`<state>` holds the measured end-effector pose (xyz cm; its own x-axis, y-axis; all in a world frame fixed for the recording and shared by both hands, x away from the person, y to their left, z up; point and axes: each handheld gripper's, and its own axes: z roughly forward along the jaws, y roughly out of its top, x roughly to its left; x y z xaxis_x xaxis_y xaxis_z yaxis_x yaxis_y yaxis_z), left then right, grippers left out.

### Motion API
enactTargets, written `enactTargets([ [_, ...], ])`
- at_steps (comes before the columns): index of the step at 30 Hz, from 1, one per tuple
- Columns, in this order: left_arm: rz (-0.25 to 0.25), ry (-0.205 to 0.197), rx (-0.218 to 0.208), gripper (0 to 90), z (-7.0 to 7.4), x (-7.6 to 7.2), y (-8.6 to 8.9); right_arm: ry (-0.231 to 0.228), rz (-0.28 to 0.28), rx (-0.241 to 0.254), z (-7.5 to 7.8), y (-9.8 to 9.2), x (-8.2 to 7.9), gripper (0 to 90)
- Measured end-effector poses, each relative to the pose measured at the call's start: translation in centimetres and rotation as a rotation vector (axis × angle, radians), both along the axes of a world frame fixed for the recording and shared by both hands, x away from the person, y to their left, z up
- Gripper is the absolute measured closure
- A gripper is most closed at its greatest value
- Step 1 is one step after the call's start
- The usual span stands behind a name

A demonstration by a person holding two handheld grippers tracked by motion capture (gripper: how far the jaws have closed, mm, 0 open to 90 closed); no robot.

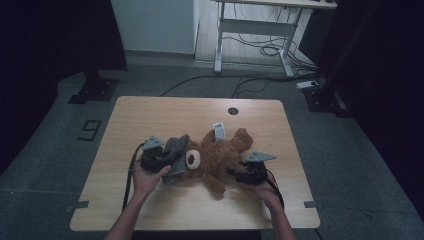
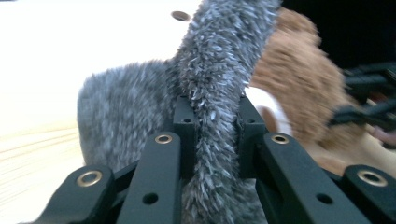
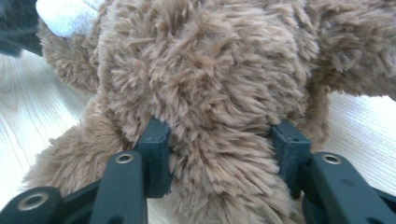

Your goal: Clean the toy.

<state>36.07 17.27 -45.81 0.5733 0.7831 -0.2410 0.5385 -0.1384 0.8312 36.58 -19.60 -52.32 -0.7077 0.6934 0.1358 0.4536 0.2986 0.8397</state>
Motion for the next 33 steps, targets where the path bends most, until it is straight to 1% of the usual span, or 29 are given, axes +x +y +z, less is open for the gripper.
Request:
enactTargets([
  [2, 0.043, 0.017, -0.001, 75.2, -0.2, 0.4, 1.5, -0.003, 0.003, 0.003, -0.1, -0.1, 0.0, 52.3],
  [4, 0.071, 0.042, 0.009, 75.2, -0.7, 1.1, 2.5, -0.011, 0.009, 0.002, -0.1, -0.1, -0.1, 53.1],
  [5, 0.072, 0.057, 0.005, 75.2, -1.0, 1.5, 2.7, -0.017, 0.012, 0.003, -0.2, -0.1, -0.2, 53.6],
  [6, 0.063, 0.063, -0.01, 75.1, -1.2, 1.9, 2.5, -0.021, 0.015, 0.006, -0.2, -0.1, -0.2, 54.1],
  [8, 0.007, 0.054, -0.032, 75.2, -1.1, 2.4, 1.4, -0.025, 0.018, 0.005, -0.3, -0.1, -0.2, 54.8],
  [9, -0.022, 0.044, -0.021, 75.1, -0.8, 2.5, 0.3, -0.027, 0.02, 0.005, -0.3, -0.1, -0.2, 55.4],
  [10, -0.03, 0.039, 0.001, 75.1, -0.6, 2.6, -0.7, -0.032, 0.02, 0.008, -0.4, -0.1, -0.2, 56.0],
  [11, -0.029, 0.038, 0.021, 75.1, -0.5, 2.7, -1.3, -0.031, 0.02, 0.01, -0.5, -0.1, -0.2, 56.3],
  [12, -0.016, 0.038, 0.049, 75.3, -0.6, 3.0, -2.0, -0.03, 0.02, 0.011, -0.5, -0.1, -0.2, 56.4],
  [14, 0.015, 0.049, 0.088, 75.5, -1.0, 3.5, -2.2, -0.026, 0.019, 0.016, -0.6, -0.2, -0.3, 56.6],
  [15, 0.036, 0.069, 0.09, 75.5, -1.5, 3.8, -1.8, -0.026, 0.017, 0.021, -0.6, -0.3, -0.3, 56.8],
  [16, 0.049, 0.082, 0.081, 75.7, -1.8, 3.9, -1.5, -0.027, 0.015, 0.024, -0.7, -0.2, -0.4, 56.9],
  [17, 0.071, 0.092, 0.095, 75.8, -2.2, 4.0, -1.1, -0.028, 0.012, 0.022, -0.7, -0.2, -0.4, 57.0],
  [18, 0.101, 0.102, 0.133, 76.1, -2.7, 4.0, -0.7, -0.028, 0.01, 0.022, -0.7, -0.2, -0.4, 57.0],
  [19, 0.126, 0.124, 0.167, 76.4, -3.4, 4.1, -0.2, -0.027, 0.008, 0.024, -0.7, -0.2, -0.5, 57.1],
  [20, 0.128, 0.162, 0.168, 76.4, -4.3, 4.1, 0.3, -0.027, 0.008, 0.024, -0.7, -0.2, -0.5, 57.1],
  [21, 0.116, 0.194, 0.161, 76.4, -5.4, 4.0, 0.8, -0.025, 0.005, 0.024, -0.7, -0.2, -0.5, 57.2],
  [22, 0.108, 0.216, 0.153, 76.4, -6.3, 3.9, 1.2, -0.022, 0.007, 0.029, -0.8, -0.3, -0.5, 57.2],
  [23, 0.099, 0.229, 0.135, 76.3, -7.1, 3.6, 1.4, -0.021, 0.007, 0.031, -0.8, -0.3, -0.5, 57.3],
  [24, 0.089, 0.229, 0.112, 76.3, -7.7, 3.3, 1.6, -0.02, 0.006, 0.032, -0.8, -0.3, -0.5, 57.3],
  [25, 0.085, 0.221, 0.097, 76.3, -7.8, 3.0, 1.7, -0.021, 0.005, 0.031, -0.8, -0.3, -0.5, 57.3],
  [26, 0.082, 0.215, 0.091, 76.4, -7.8, 2.8, 1.8, -0.021, 0.005, 0.031, -0.8, -0.3, -0.5, 57.3],
  [28, 0.071, 0.2, 0.075, 76.3, -7.1, 2.5, 1.9, -0.02, 0.003, 0.031, -0.8, -0.3, -0.5, 57.3],
  [30, 0.074, 0.165, 0.063, 76.3, -5.8, 2.2, 2.2, -0.02, 0.001, 0.031, -0.8, -0.3, -0.6, 57.2],
  [31, 0.076, 0.14, 0.044, 76.3, -5.0, 2.0, 2.3, -0.021, 0.001, 0.031, -0.8, -0.3, -0.6, 57.2],
  [33, 0.063, 0.071, 0.002, 76.3, -2.6, 1.2, 2.3, -0.021, 0.003, 0.032, -0.8, -0.4, -0.6, 57.2],
])
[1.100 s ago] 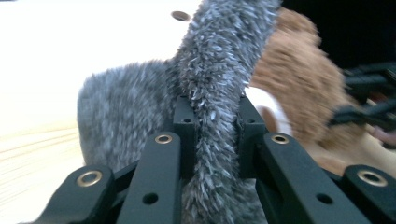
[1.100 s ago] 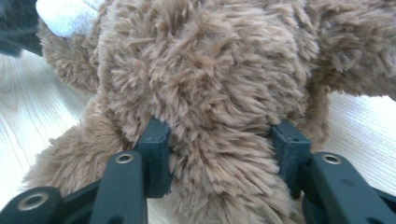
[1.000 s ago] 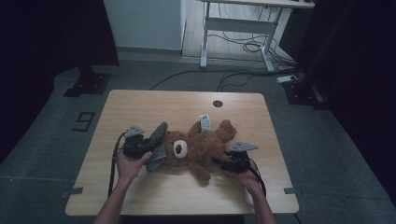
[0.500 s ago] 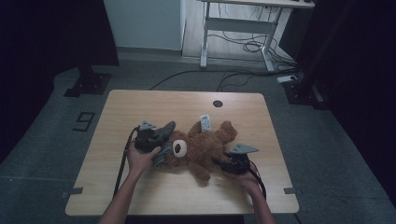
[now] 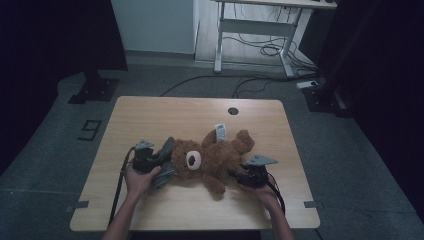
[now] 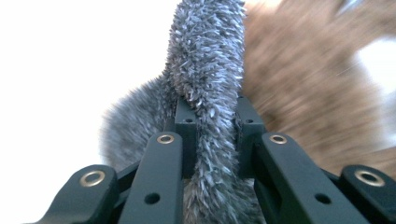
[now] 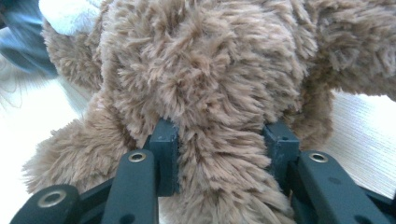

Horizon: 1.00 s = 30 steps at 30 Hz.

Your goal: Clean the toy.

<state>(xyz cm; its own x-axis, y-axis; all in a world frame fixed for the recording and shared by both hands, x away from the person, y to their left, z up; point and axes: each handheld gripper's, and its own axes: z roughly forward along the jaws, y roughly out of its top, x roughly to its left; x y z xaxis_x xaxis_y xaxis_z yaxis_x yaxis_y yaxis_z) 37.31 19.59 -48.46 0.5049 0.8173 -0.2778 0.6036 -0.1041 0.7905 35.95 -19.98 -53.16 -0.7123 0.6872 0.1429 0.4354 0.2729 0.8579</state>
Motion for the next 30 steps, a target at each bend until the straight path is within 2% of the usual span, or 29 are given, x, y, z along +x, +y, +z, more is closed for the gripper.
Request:
enactTargets([
  [3, -0.051, -0.08, -0.021, 76.4, 2.7, -0.9, -1.2, 0.001, 0.0, 0.001, 0.0, 0.0, 0.0, 57.2],
  [5, -0.098, -0.108, -0.026, 76.3, 4.2, -1.1, -2.7, 0.002, 0.0, 0.001, 0.0, 0.0, 0.0, 57.2],
  [6, -0.117, -0.124, -0.008, 76.3, 4.8, -1.0, -3.9, 0.002, -0.001, 0.001, 0.0, 0.0, 0.0, 57.2],
  [8, -0.144, -0.126, 0.033, 76.3, 5.3, -0.3, -5.7, 0.002, -0.001, 0.001, 0.0, 0.0, 0.0, 57.2],
  [11, -0.177, -0.077, 0.076, 76.3, 5.4, 2.1, -8.5, 0.001, -0.004, 0.002, 0.0, 0.0, 0.0, 57.1],
  [13, -0.223, 0.005, 0.136, 75.9, 4.7, 4.0, -10.2, -0.001, -0.004, 0.004, 0.0, 0.0, 0.0, 57.2],
  [14, -0.228, 0.034, 0.178, 75.6, 4.2, 4.8, -10.8, 0.002, -0.004, 0.006, -0.1, 0.0, 0.0, 57.2],
  [15, -0.217, 0.053, 0.192, 75.6, 3.7, 5.4, -11.1, 0.002, -0.005, 0.006, -0.1, 0.0, 0.0, 57.1],
  [16, -0.208, 0.077, 0.178, 75.6, 3.2, 6.0, -10.9, 0.001, -0.006, 0.007, -0.1, 0.0, 0.0, 57.1],
  [18, -0.181, 0.086, 0.152, 75.6, 3.0, 6.4, -10.1, 0.003, -0.008, 0.013, -0.1, 0.0, 0.1, 57.2],
  [19, -0.164, 0.084, 0.151, 75.7, 3.0, 6.5, -9.5, 0.002, -0.01, 0.015, -0.1, 0.0, 0.1, 57.2],
  [21, -0.096, 0.057, 0.17, 76.0, 2.9, 6.5, -8.0, 0.0, -0.011, 0.013, -0.1, 0.1, 0.1, 57.3],
  [22, -0.057, 0.054, 0.167, 76.2, 2.6, 6.5, -6.8, -0.001, -0.012, 0.01, -0.1, 0.1, 0.0, 57.3],
  [23, -0.045, 0.065, 0.149, 76.4, 2.4, 6.5, -6.0, 0.001, -0.012, 0.01, -0.1, 0.2, 0.0, 57.4],
  [24, -0.032, 0.072, 0.132, 76.4, 1.9, 6.2, -4.8, 0.0, -0.013, 0.009, -0.1, 0.2, 0.0, 57.5],
  [27, 0.006, 0.084, 0.128, 76.6, 0.9, 5.4, -2.7, -0.001, -0.016, 0.004, -0.1, 0.2, -0.1, 57.6],
  [30, 0.015, 0.107, 0.148, 76.7, -0.6, 4.2, -1.4, 0.002, -0.022, 0.005, -0.1, 0.3, -0.2, 57.7],
])
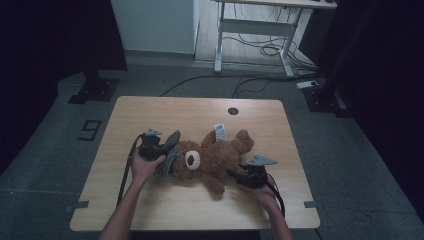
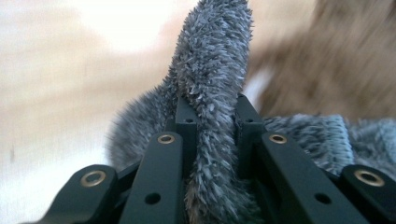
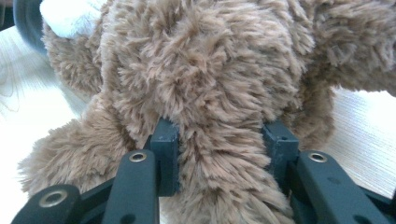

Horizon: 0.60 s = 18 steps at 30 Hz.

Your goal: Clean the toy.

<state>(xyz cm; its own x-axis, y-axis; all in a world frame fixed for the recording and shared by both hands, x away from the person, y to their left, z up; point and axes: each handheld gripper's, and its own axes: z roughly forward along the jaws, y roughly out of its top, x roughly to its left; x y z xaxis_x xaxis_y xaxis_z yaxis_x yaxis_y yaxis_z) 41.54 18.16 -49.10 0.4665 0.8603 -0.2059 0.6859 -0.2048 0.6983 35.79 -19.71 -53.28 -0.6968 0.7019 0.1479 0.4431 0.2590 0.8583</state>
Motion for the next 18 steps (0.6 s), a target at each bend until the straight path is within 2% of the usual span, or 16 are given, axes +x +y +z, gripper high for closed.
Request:
enactTargets([
  [2, -0.014, 0.035, 0.009, 76.4, -1.1, -0.7, 0.3, -0.001, -0.001, 0.0, 0.0, 0.0, 0.0, 57.8],
  [4, -0.016, 0.046, -0.03, 76.4, -1.7, -1.2, 0.7, 0.0, 0.0, 0.0, 0.0, 0.0, 0.0, 57.8],
  [5, -0.013, 0.038, -0.043, 76.3, -1.6, -1.5, 1.0, 0.0, 0.001, 0.002, 0.0, 0.0, 0.0, 57.8],
  [7, -0.008, -0.005, -0.075, 76.3, -0.6, -2.5, 1.6, 0.001, 0.001, 0.002, 0.0, 0.0, 0.0, 57.8],
  [8, -0.011, -0.034, -0.114, 76.2, 0.0, -3.2, 2.0, 0.002, 0.002, 0.004, 0.0, -0.1, 0.0, 57.8],
  [9, -0.015, -0.065, -0.171, 76.2, 0.4, -4.0, 2.3, 0.003, 0.003, 0.005, 0.0, -0.1, 0.1, 57.7],
  [10, -0.034, -0.08, -0.204, 76.3, 0.6, -4.6, 2.2, 0.004, 0.004, 0.006, 0.0, -0.1, 0.1, 57.8],
  [12, -0.076, -0.085, -0.163, 76.2, 0.3, -5.7, 1.1, 0.005, 0.004, 0.007, 0.0, -0.1, 0.1, 57.8],
  [13, -0.088, -0.08, -0.156, 76.3, -0.1, -6.1, 0.6, 0.006, 0.005, 0.009, -0.1, -0.1, 0.1, 57.8],
  [18, -0.069, -0.079, -0.079, 76.4, -1.7, -6.6, -1.0, -0.001, 0.001, 0.001, -0.1, 0.0, 0.0, 57.8],
])
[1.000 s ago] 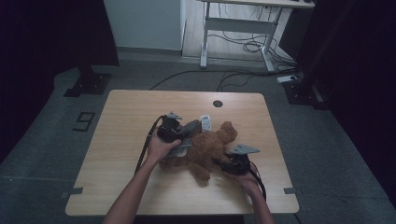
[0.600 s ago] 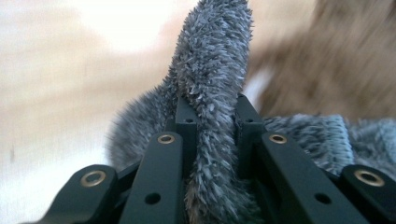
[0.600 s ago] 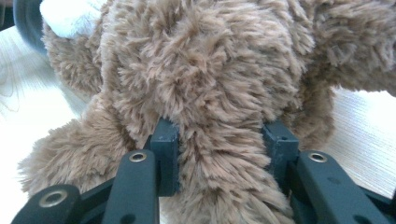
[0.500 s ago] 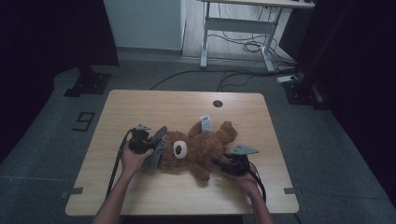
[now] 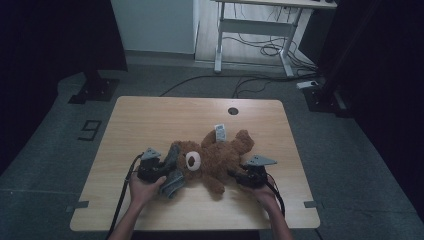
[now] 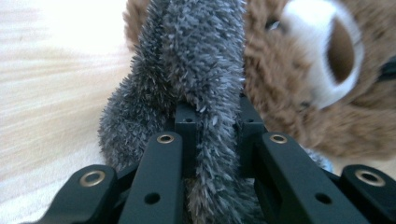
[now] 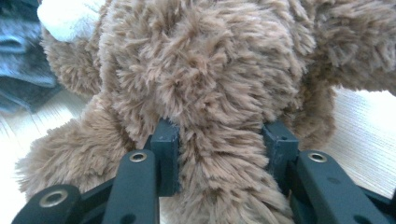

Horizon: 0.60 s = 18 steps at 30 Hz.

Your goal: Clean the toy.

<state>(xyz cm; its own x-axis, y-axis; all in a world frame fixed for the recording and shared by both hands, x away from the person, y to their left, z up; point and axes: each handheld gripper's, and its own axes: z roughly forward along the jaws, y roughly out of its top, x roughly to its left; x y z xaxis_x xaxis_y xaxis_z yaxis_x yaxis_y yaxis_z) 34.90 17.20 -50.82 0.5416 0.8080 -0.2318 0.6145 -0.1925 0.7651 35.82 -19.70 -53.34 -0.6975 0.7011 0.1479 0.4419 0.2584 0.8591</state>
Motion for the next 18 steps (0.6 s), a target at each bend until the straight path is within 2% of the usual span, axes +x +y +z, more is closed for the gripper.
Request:
enactTargets([
  [3, 0.011, 0.037, 0.084, 76.3, -1.2, 0.1, -0.3, 0.003, 0.0, 0.003, 0.0, 0.0, 0.1, 57.8],
  [5, 0.012, 0.066, 0.08, 76.3, -2.2, 0.3, -0.1, 0.005, 0.002, 0.005, 0.0, 0.0, 0.1, 57.8],
  [8, 0.021, 0.085, 0.064, 76.1, -2.6, 1.1, 0.0, 0.007, -0.004, 0.01, -0.1, 0.1, 0.2, 57.8],
  [12, 0.018, 0.095, 0.104, 76.0, -2.0, 2.8, -0.3, 0.004, -0.009, 0.008, -0.1, 0.2, 0.3, 57.7],
  [14, 0.016, 0.105, 0.102, 75.3, -1.6, 3.3, -0.1, 0.005, -0.009, 0.014, -0.2, 0.1, 0.5, 57.4],
  [18, 0.023, 0.081, 0.086, 74.6, -0.8, 2.7, 1.1, -0.005, -0.012, 0.016, -0.1, 0.0, 0.4, 54.5],
])
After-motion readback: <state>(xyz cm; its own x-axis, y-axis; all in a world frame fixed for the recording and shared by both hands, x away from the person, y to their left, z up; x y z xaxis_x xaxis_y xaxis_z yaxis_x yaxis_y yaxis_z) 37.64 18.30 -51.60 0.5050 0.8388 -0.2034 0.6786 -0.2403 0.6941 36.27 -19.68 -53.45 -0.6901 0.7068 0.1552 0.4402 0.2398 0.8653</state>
